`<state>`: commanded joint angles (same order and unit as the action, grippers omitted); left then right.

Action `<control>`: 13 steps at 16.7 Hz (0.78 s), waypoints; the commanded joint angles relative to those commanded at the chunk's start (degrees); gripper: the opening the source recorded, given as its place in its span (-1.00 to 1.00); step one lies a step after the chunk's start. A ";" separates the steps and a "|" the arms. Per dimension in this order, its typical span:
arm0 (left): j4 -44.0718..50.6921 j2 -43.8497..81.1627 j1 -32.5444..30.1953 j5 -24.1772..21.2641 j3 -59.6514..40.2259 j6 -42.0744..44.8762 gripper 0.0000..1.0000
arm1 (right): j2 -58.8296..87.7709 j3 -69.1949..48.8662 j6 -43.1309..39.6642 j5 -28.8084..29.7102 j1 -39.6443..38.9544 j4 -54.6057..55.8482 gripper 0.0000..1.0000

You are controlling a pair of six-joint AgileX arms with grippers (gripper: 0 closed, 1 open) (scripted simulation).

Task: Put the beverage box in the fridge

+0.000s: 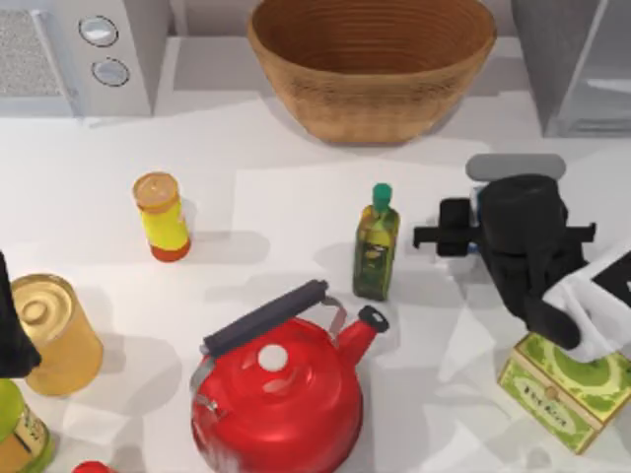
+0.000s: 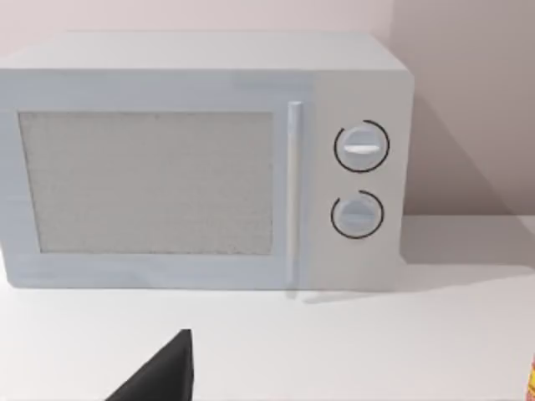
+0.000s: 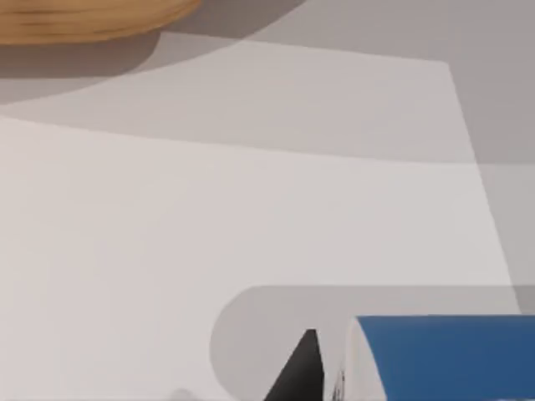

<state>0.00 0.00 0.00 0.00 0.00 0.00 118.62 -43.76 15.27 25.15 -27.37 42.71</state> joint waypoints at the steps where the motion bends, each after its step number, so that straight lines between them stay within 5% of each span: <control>1: 0.00 0.00 0.00 0.00 0.00 0.00 1.00 | 0.00 0.00 0.00 0.00 0.00 0.00 -1.00; 7: 0.00 0.00 0.00 0.00 0.00 0.00 1.00 | -3.86 -1.89 0.01 -0.38 0.10 -3.85 -1.00; 13: 0.00 0.00 0.00 0.00 0.00 0.00 1.00 | -16.09 -7.00 -0.32 -0.83 -0.42 -24.58 -1.00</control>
<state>0.00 0.00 0.00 0.00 0.00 0.00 102.53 -50.76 14.95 24.31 -27.80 18.14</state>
